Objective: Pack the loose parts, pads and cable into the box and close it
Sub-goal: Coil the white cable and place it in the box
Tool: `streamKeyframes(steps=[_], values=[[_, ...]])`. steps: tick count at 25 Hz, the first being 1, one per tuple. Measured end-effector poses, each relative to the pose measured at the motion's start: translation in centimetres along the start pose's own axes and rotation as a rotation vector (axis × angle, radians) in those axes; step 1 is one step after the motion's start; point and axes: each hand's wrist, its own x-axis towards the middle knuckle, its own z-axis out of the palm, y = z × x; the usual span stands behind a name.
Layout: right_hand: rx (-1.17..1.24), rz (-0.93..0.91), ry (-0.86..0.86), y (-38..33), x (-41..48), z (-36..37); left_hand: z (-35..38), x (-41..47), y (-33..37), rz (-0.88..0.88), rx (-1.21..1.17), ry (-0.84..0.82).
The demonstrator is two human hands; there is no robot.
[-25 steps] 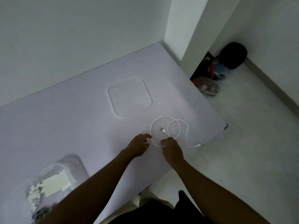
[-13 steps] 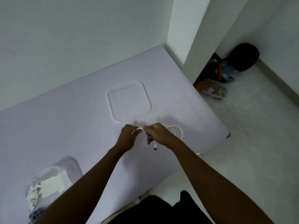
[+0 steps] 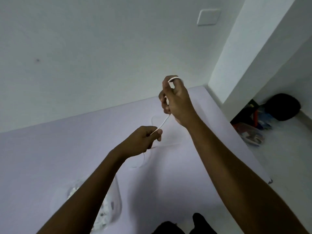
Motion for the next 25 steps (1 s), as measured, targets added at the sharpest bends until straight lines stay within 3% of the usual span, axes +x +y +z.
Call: streamKeyframes(steps=[3, 8, 11, 13, 17, 19, 22, 25], values=[[-0.469, -0.032, -0.117, 0.6, -0.3, 3.5, -5.3, -5.0, 2.3, 0.116, 0.007, 0.073], [-0.490, -0.079, -0.202, -0.9, -2.3, 12.8, -13.0, -12.5, 4.5, 0.278, -0.092, 0.173], [-0.519, -0.045, -0.415, -3.0, -3.4, 18.1, -16.6, -15.7, 4.5, 0.358, -0.130, 0.251], [-0.326, 0.090, -0.541, -3.8, -4.4, 21.2, -19.1, -17.6, 3.3, 0.355, -0.189, 0.343], [0.364, 0.397, -0.813, -5.6, -6.6, 25.6, -22.8, -20.6, -0.6, 0.294, -0.096, 0.518], [0.575, 0.372, -0.854, -7.0, -7.0, 27.5, -22.9, -22.0, -2.1, 0.264, -0.038, 0.513], [0.856, 0.225, -0.759, -8.9, -7.1, 30.0, -22.0, -24.0, -4.0, 0.195, -0.044, 0.512], [0.845, 0.023, -0.534, -9.2, -5.9, 32.7, -21.7, -26.4, -4.6, 0.161, 0.042, 0.489]])
